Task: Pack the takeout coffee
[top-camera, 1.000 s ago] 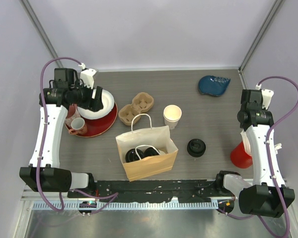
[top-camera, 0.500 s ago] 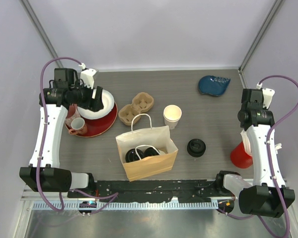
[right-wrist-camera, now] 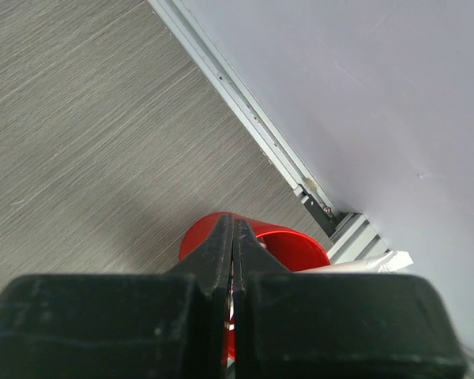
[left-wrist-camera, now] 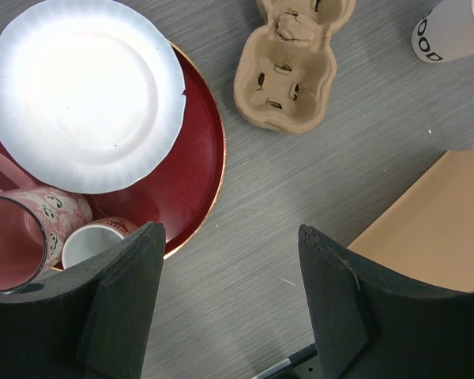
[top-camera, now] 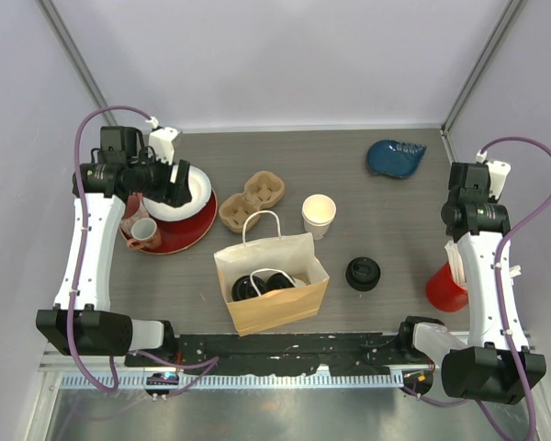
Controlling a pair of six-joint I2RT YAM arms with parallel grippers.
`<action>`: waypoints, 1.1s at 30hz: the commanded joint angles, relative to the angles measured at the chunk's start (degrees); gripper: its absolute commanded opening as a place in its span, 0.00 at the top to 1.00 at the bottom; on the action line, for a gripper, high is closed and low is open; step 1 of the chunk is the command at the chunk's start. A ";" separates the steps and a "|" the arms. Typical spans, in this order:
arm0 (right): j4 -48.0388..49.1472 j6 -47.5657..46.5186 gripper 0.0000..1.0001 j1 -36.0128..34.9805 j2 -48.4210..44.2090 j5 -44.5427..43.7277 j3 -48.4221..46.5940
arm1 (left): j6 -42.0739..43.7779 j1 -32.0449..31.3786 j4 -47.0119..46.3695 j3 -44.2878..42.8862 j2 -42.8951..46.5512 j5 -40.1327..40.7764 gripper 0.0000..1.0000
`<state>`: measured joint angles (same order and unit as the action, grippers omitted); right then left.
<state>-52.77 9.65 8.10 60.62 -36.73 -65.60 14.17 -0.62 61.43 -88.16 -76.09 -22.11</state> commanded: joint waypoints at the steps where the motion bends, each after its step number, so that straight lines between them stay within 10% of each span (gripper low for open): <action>1: 0.48 -0.77 0.99 0.16 -2.61 -0.54 -3.30 | 0.77 0.18 0.01 -1.66 0.60 -1.27 0.28; 33: -11.64 -3.76 0.99 0.25 -4.46 3.95 -21.93 | 1.56 -5.44 2.55 -6.58 -0.46 -1.36 0.30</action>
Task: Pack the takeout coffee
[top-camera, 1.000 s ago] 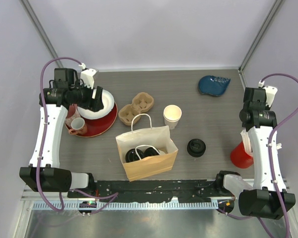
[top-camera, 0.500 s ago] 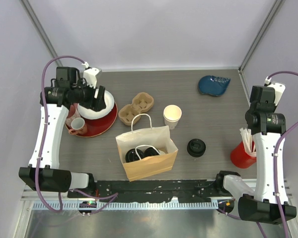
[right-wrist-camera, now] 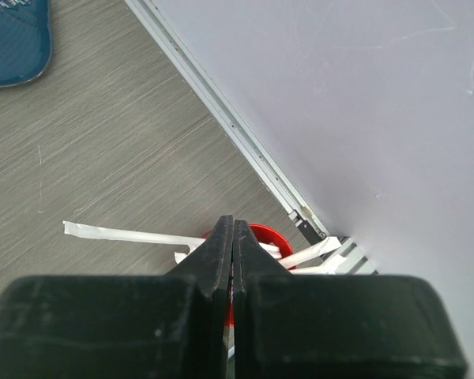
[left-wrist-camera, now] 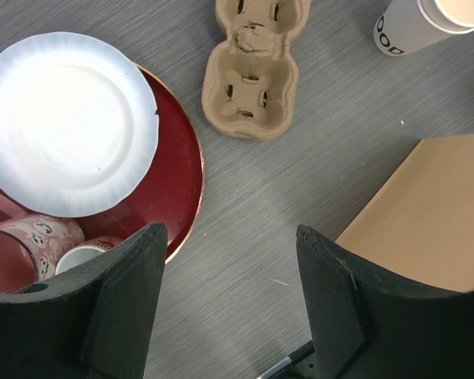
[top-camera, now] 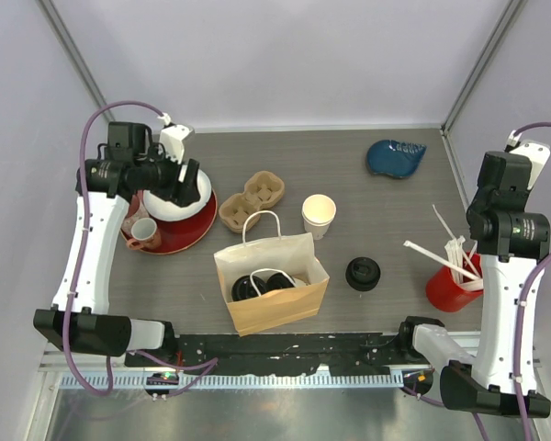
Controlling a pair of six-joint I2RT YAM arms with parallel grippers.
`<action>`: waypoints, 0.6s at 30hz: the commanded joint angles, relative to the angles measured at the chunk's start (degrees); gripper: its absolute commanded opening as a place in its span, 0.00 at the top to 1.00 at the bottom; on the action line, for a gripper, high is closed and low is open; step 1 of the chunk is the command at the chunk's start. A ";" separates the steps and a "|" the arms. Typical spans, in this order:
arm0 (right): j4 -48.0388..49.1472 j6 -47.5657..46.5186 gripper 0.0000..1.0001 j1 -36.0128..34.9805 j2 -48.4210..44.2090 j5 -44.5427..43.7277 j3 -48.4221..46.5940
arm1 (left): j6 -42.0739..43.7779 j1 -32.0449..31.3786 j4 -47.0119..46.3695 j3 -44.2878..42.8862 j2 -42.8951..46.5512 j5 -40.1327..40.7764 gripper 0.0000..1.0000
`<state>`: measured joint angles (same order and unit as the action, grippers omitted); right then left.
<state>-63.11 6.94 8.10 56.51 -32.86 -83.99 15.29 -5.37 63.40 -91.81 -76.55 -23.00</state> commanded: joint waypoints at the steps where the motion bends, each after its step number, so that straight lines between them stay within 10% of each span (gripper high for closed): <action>1: -1.49 -1.14 0.99 0.25 -0.35 0.17 -4.95 | 0.44 -0.87 0.59 -3.11 -0.09 -0.72 0.30; 18: -4.48 -1.93 0.99 0.25 0.97 -4.75 -9.36 | 1.06 -10.89 2.17 -9.00 -3.25 -0.55 0.30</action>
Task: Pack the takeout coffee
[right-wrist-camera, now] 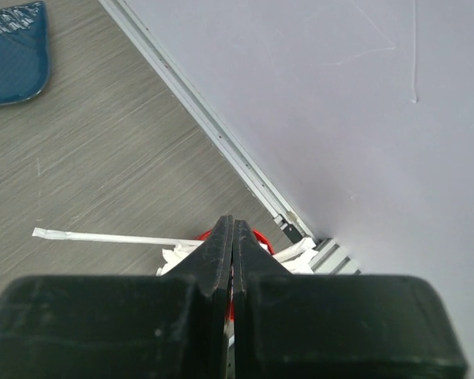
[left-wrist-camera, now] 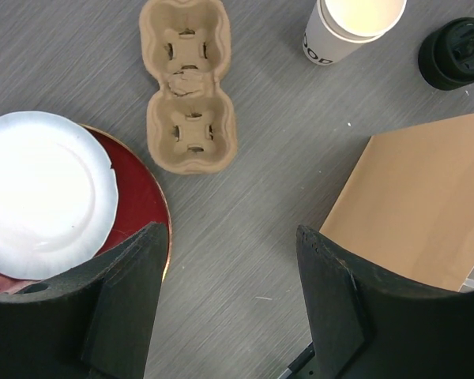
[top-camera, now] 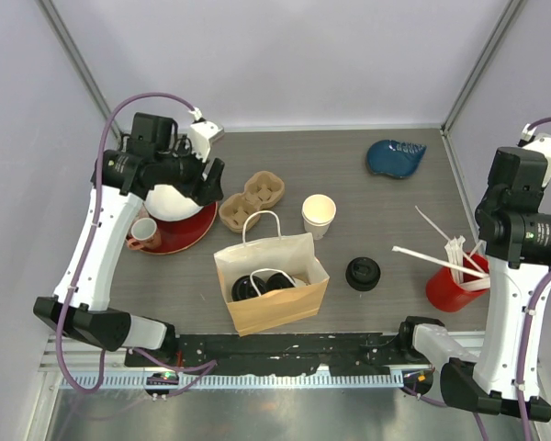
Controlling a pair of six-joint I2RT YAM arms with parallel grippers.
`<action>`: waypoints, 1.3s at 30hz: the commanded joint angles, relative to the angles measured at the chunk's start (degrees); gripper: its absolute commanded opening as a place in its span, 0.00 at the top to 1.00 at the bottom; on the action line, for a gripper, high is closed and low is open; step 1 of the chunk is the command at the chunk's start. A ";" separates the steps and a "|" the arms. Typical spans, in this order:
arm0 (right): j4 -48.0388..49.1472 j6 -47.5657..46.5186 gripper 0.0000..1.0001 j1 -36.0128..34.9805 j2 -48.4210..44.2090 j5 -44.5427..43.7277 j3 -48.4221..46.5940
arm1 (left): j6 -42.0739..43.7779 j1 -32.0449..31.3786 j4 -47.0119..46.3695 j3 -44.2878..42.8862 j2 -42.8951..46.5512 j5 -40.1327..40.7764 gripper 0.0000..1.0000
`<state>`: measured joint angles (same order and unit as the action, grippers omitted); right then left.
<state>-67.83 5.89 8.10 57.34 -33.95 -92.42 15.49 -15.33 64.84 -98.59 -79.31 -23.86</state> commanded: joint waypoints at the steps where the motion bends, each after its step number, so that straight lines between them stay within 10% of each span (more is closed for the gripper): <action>1: 0.42 -0.97 0.99 0.25 0.14 -3.92 -0.48 | 0.86 -0.93 0.73 -2.22 -0.50 0.39 0.30; 15: 8.06 -1.67 0.99 0.25 0.67 -4.19 11.38 | 0.60 -6.37 0.99 -2.49 -1.29 2.76 0.31; 23: 9.21 -0.53 0.99 0.25 -0.74 -2.62 10.51 | -2.81 -20.58 -0.84 -10.46 -8.47 2.86 0.32; 32: 10.35 0.09 0.99 0.25 0.05 1.25 11.91 | -5.80 -36.78 -15.59 -38.58 -30.10 -9.97 0.26; 39: 9.74 1.93 0.99 0.25 0.05 0.12 14.28 | -25.59 -39.59 -39.85 -41.24 -46.60 -19.29 0.20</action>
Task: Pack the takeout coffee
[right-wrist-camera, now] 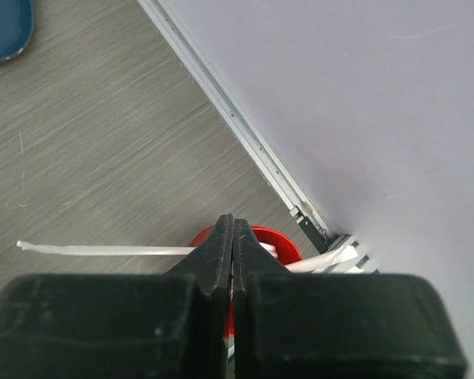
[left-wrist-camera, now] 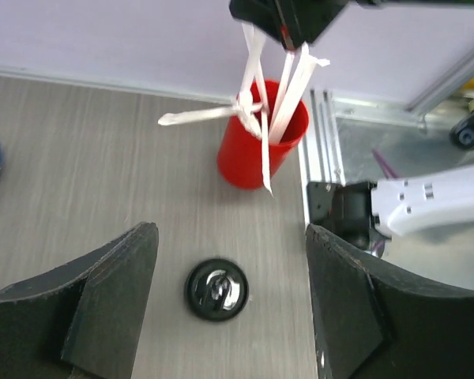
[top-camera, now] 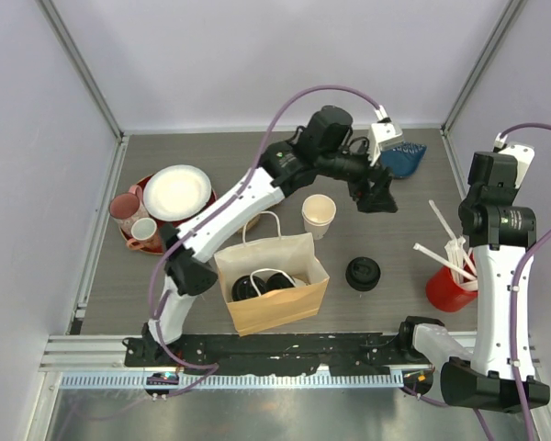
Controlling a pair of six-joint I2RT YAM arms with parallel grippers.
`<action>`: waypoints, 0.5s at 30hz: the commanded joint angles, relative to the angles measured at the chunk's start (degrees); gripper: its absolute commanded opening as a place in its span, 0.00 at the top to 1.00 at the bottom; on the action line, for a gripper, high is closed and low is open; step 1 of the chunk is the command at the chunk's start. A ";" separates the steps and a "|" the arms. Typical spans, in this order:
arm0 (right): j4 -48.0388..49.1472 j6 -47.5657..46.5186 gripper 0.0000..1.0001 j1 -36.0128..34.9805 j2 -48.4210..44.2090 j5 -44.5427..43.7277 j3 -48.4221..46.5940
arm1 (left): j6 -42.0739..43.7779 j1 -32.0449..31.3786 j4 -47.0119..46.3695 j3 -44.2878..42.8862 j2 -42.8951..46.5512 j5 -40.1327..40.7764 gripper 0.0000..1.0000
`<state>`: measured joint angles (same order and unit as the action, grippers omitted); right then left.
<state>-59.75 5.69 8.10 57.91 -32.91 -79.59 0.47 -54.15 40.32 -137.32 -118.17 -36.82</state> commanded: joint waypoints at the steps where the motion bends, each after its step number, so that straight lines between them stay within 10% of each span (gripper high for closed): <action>1: 1.74 2.22 0.99 0.25 -0.69 -1.02 1.81 | -9.19 -2.09 -16.05 -4.69 -9.26 -6.68 0.20; 15: 1.39 0.72 0.99 0.25 -3.59 -4.62 3.04 | -10.22 -6.32 -22.91 -9.73 -18.68 -11.59 0.32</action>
<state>-59.81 6.55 8.10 55.66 -35.40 -75.09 -7.77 -60.55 22.33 -145.45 -138.06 -42.06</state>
